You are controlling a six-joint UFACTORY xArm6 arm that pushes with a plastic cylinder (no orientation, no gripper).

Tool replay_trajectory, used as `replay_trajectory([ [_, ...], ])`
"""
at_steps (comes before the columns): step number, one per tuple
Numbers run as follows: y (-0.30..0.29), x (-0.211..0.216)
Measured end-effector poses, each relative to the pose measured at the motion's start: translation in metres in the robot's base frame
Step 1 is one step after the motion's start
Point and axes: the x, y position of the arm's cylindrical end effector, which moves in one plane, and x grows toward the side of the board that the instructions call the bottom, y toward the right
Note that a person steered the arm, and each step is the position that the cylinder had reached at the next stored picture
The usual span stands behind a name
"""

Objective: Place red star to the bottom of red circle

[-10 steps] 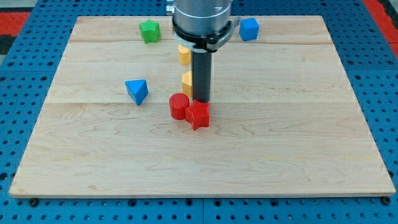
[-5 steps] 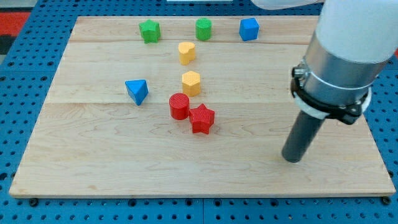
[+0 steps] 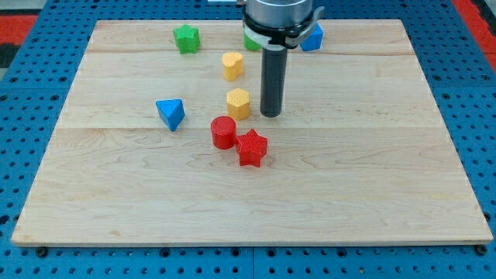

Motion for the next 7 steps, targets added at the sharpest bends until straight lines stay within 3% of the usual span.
replay_trajectory([
  [3, -0.036, 0.063],
  [5, 0.046, 0.090],
  [7, -0.010, 0.096],
])
